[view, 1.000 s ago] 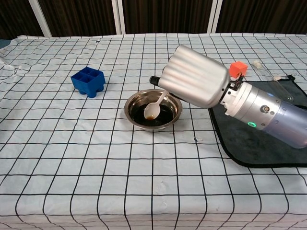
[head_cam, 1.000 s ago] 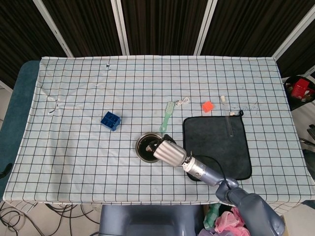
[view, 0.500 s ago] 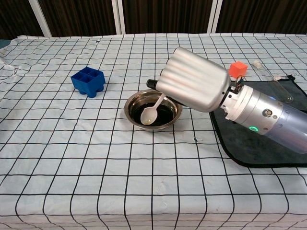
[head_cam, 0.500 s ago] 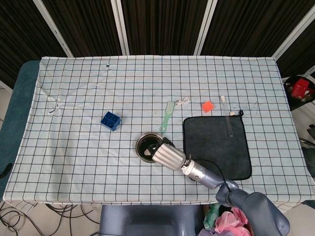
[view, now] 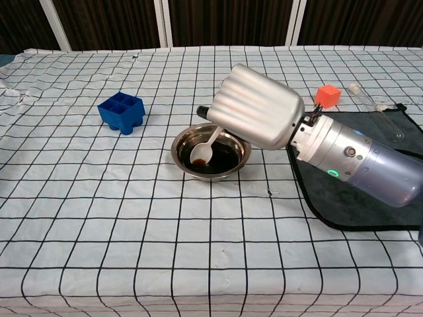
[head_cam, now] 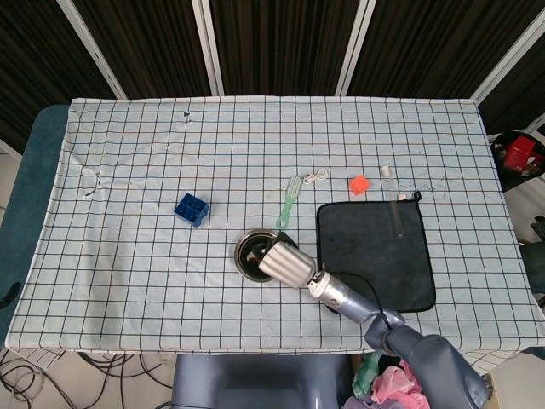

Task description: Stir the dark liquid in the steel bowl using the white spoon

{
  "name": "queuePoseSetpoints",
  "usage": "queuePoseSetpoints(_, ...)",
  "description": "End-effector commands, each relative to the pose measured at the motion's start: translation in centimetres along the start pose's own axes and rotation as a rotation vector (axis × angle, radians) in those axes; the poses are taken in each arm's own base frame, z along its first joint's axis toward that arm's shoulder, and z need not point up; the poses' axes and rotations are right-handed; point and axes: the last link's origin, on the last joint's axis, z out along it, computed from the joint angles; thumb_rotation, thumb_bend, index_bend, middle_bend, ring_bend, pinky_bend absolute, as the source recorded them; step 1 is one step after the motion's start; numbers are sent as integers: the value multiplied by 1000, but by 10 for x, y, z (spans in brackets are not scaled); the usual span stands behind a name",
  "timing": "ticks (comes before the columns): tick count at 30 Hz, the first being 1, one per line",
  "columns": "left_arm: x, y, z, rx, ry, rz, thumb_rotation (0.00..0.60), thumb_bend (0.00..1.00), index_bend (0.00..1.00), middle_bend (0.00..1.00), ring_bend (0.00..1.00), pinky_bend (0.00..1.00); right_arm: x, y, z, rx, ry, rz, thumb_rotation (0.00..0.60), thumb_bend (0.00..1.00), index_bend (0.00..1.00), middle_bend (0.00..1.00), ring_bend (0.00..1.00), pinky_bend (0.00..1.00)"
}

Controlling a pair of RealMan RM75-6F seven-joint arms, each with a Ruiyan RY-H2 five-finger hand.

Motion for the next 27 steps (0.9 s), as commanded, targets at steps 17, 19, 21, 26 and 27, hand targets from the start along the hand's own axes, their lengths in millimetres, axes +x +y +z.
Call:
queuePoseSetpoints(17,-1,1,0,2,1,5,600,220,96,8,0,19,-18,22,-9,-42,-68,-48,600,407,797,889,1000,1000)
queuePoseSetpoints(19,-1,0,0,3,0,6,600,220,96,7,0,18,-18,22,-12,-39,-69,-47,600,407,797,889,1000,1000)
queuePoseSetpoints(21,-1,1,0,3,1,6,600,220,96,7,0,18,-18,23,-15,-34,-66,-52,600,406,796,889,1000,1000)
queuePoseSetpoints(26,0,1,0,4,4,6,600,220,96,7,0,18,-15,25,-18,-30,-53,-51,600,406,797,889,1000,1000)
queuePoseSetpoints(27,0,1,0,4,4,6,600,220,96,7,0,18,-14,25,-19,-29,-48,-51,600,406,797,889,1000,1000)
